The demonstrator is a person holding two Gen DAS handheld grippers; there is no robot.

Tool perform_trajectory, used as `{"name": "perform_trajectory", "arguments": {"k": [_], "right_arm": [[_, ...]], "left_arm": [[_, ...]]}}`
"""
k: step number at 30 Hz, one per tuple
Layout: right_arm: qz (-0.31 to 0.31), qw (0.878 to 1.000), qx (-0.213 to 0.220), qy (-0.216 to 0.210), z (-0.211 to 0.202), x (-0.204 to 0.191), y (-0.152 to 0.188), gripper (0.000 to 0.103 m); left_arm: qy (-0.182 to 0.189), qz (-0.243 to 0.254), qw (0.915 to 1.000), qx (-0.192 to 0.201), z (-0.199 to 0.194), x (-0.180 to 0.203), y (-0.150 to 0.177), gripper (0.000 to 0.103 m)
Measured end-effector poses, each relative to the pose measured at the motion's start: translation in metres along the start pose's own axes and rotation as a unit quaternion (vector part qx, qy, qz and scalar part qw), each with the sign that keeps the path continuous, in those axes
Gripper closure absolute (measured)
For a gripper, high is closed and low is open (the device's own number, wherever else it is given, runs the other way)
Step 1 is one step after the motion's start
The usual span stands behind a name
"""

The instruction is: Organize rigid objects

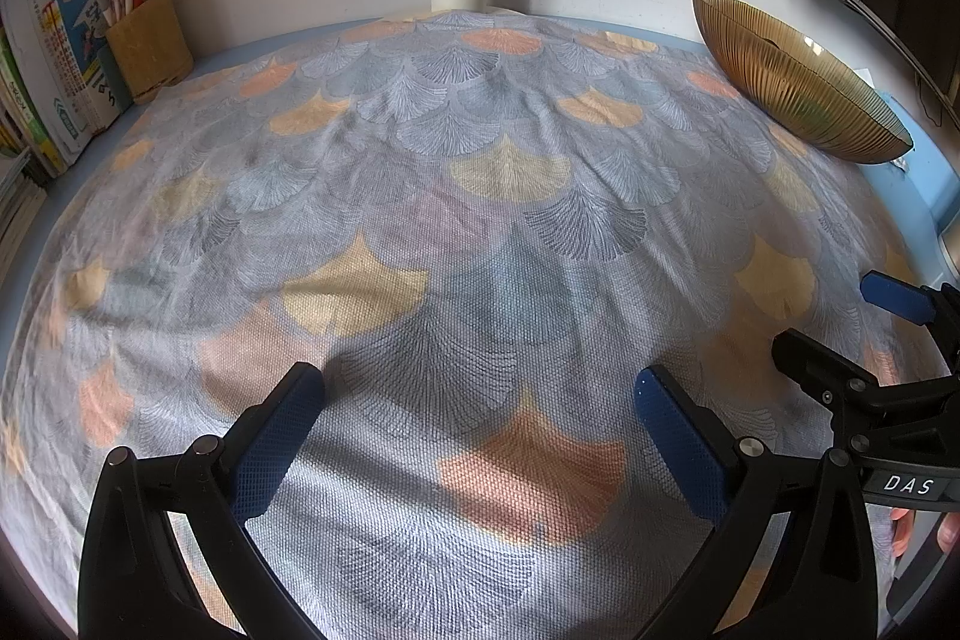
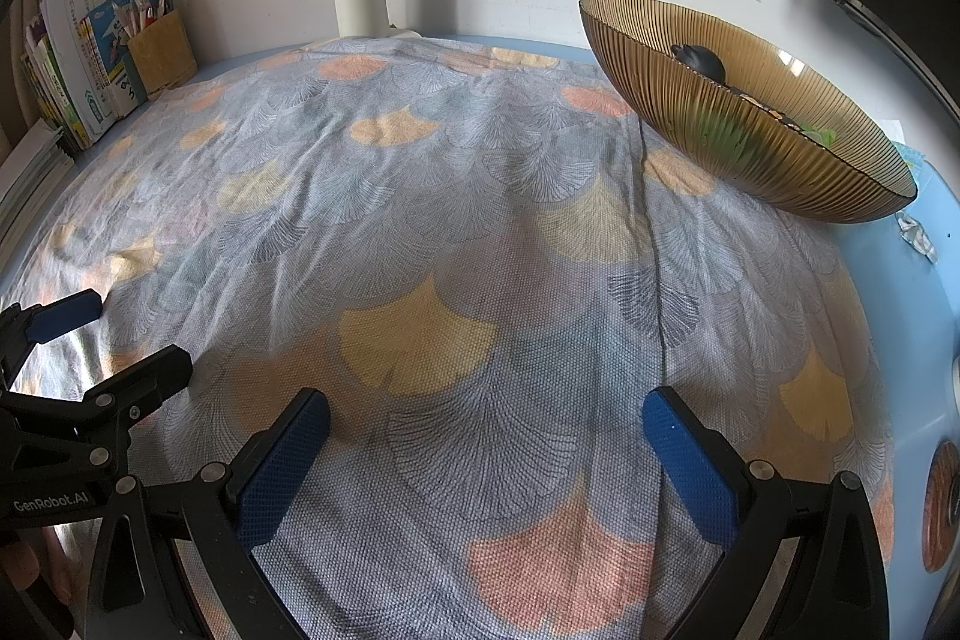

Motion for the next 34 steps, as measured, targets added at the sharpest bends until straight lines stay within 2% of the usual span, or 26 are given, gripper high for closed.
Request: {"name": "perform_trajectory", "arguments": {"k": [34], "right_arm": [[0.000, 1.000, 0.000, -0.001, -0.0001, 0.0000, -0.0001, 0.000]], "left_arm": [[0.000, 0.000, 1.0000, 0.000, 0.0000, 0.0001, 0.0001, 0.000]]}}
Point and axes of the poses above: each gripper's, at about its wrist camera, not at the fingertips, and z roughly the way its jaws point, x to its right, y to its underside, the point moved 9 cm from there along z, roughly the way its jaws point, and after that the axes turned 2 degrees about z, right-handed, at the moved point
